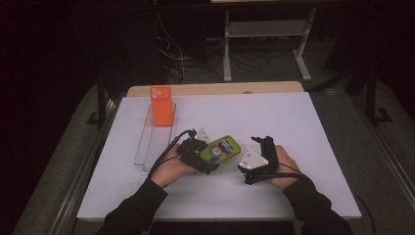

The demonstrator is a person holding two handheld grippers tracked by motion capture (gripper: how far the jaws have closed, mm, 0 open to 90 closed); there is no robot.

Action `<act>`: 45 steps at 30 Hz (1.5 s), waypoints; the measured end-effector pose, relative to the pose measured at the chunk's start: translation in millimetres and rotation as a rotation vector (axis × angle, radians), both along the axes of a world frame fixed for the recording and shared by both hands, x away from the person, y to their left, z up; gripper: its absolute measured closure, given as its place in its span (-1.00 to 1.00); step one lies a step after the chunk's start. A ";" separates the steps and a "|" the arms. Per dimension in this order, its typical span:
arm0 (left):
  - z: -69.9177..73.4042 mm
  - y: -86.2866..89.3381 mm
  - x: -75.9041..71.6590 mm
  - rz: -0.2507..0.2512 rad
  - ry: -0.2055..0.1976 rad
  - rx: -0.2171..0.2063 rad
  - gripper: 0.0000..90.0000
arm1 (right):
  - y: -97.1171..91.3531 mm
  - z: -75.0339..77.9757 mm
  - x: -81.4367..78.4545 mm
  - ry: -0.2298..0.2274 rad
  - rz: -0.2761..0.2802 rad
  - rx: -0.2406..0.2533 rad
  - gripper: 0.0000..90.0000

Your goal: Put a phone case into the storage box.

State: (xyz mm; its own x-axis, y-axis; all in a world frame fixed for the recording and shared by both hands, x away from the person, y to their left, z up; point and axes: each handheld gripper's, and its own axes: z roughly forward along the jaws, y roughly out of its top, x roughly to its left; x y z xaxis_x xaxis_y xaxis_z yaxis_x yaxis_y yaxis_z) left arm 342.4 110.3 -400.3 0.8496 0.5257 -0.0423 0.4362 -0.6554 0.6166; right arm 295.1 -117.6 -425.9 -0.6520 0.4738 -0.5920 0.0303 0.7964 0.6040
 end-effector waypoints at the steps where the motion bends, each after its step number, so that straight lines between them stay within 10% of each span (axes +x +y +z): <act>1: 0.2 0.2 0.2 -0.005 0.000 0.006 -0.65 | 0.9 -0.4 -0.8 -0.028 0.006 -0.011 -0.99; 10: 0.4 -0.5 -0.4 -0.011 0.018 0.008 -0.65 | 6.5 -1.1 -5.2 -0.180 0.060 -0.172 -0.99; 26: 2.8 -1.9 -2.1 -0.036 0.015 0.027 -0.65 | 19.7 -7.6 -15.1 -0.320 0.084 -0.276 -0.89; 45: 5.6 -7.1 -6.4 -0.060 0.012 0.018 -0.65 | 38.6 -18.6 -25.1 -0.478 0.167 -0.397 -0.08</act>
State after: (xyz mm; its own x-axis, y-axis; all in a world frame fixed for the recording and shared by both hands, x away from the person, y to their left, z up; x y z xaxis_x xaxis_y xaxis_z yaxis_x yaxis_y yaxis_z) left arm 336.0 103.2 -394.8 0.8791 0.4745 -0.0439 0.4032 -0.6916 0.5992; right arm 270.0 -79.0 -444.5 -0.3187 0.0737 -0.9450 -0.3131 0.9328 0.1783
